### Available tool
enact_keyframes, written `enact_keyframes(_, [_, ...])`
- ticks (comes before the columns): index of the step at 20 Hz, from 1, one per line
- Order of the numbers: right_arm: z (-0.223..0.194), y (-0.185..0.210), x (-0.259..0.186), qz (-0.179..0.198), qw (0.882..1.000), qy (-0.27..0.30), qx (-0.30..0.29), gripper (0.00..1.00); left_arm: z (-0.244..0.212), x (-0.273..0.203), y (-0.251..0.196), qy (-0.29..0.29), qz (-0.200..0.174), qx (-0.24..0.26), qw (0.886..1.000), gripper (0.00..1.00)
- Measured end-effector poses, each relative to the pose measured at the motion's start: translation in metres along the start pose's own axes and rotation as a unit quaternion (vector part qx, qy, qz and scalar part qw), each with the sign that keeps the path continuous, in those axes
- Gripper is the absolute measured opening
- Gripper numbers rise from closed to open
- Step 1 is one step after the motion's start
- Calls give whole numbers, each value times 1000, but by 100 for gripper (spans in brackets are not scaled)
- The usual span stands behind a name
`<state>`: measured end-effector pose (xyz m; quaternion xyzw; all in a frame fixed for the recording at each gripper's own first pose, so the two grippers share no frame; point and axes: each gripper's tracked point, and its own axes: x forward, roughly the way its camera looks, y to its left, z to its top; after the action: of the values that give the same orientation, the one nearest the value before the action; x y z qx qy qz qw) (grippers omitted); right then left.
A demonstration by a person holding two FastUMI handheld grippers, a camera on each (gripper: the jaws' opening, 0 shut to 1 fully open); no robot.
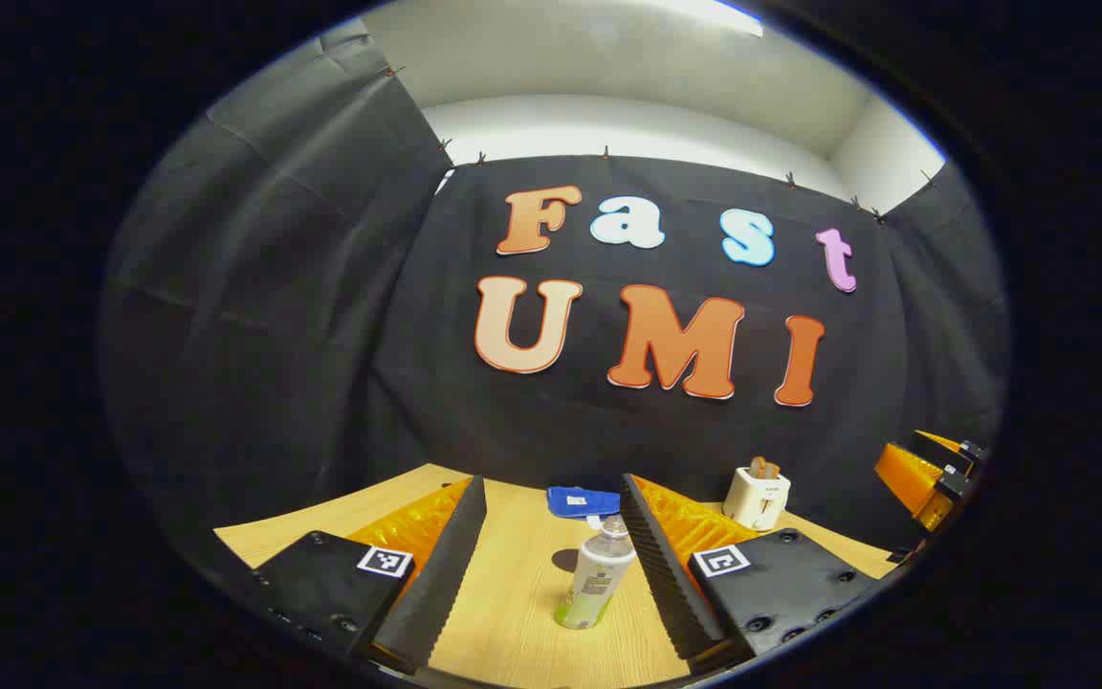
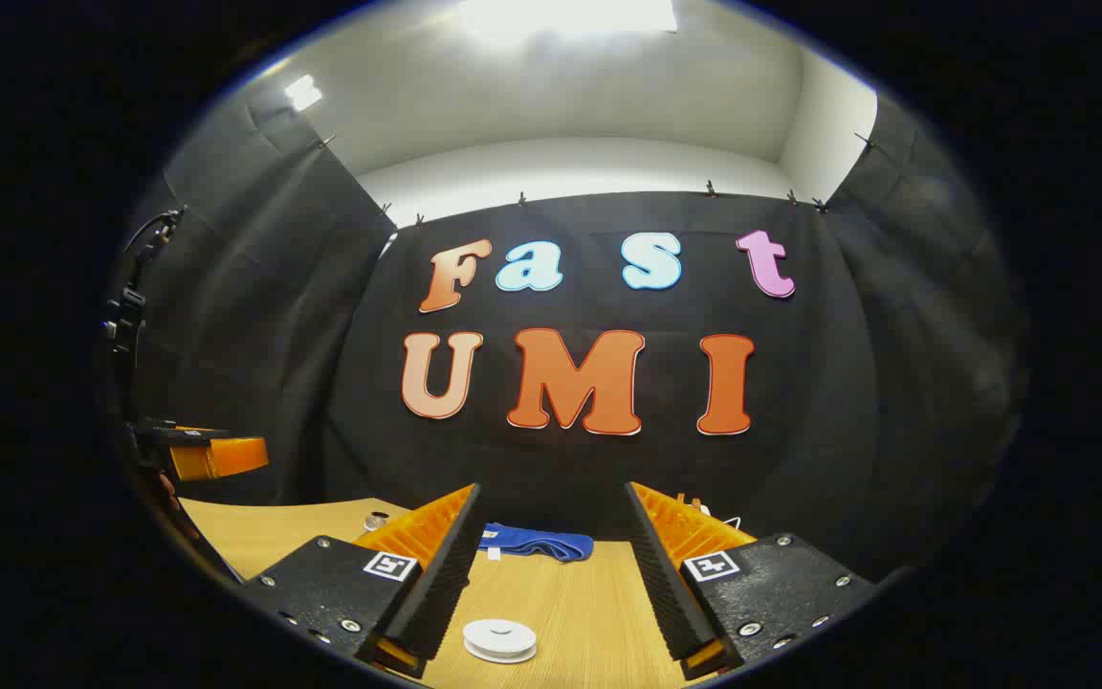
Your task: Open the teacup lid with one hand, grasp the water bottle and pour water into the teacup with the other hand; after pouring, place the water bottle on the coaster and then close the teacup lid.
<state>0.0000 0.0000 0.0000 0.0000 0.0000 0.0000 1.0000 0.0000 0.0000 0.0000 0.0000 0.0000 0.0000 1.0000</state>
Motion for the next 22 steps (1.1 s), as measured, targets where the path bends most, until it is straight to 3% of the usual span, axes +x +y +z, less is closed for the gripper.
enact_keyframes(5, [-4,10,-3,8,1000,3,-23,86,11,-8,-9,-22,-1,27,999,90])
enact_keyframes(10, [-11,18,-5,16,999,11,-34,86,-20,-4,-21,23,-32,-27,999,91])
enact_keyframes(22, [-15,22,-5,24,999,31,1,86,-13,-7,-4,5,-8,3,1000,91])
